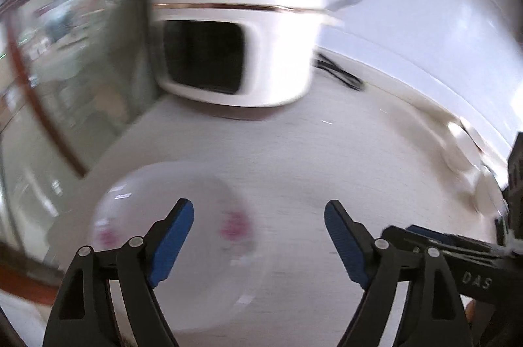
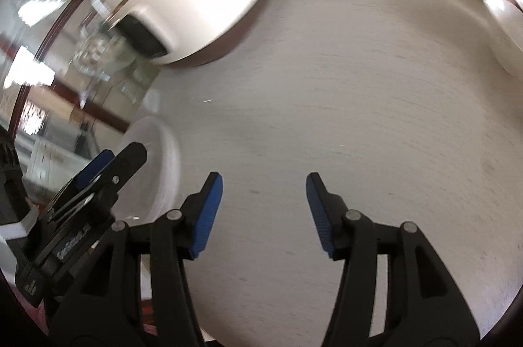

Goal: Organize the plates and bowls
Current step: 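Open both grippers to release the plate on the stack, then move both grippers to the large white bowl beside the stove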

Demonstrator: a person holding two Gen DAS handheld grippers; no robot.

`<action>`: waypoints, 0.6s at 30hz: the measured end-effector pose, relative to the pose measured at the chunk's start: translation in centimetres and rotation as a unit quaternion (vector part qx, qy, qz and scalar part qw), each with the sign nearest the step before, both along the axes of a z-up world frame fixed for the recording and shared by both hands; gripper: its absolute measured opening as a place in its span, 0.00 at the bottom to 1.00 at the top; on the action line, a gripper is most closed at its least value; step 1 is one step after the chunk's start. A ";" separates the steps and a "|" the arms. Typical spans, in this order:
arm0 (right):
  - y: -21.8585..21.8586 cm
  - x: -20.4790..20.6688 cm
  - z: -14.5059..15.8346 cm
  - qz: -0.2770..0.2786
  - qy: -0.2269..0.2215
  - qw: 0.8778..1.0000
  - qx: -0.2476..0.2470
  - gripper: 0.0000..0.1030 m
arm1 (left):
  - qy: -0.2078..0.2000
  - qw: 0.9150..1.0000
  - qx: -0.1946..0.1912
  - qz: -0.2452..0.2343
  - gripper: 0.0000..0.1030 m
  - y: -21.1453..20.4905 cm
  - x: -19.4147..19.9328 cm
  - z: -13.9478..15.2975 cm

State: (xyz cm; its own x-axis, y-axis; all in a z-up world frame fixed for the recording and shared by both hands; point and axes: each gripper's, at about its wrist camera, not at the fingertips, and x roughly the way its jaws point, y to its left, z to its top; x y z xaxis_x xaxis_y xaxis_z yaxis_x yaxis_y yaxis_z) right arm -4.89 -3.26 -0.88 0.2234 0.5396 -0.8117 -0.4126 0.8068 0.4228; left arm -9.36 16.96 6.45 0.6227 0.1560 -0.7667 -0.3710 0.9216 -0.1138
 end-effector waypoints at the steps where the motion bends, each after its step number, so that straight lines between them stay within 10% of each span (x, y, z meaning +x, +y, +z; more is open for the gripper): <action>1: -1.4 0.1 -0.2 -0.017 0.004 1.000 0.000 0.56 | 0.004 1.000 -0.007 -0.024 0.81 -1.1 0.7 -0.1; 18: -25.4 -1.7 -0.6 -0.290 0.029 0.957 -0.001 0.56 | 0.104 0.947 -0.142 -0.270 0.81 -16.7 11.2 -1.3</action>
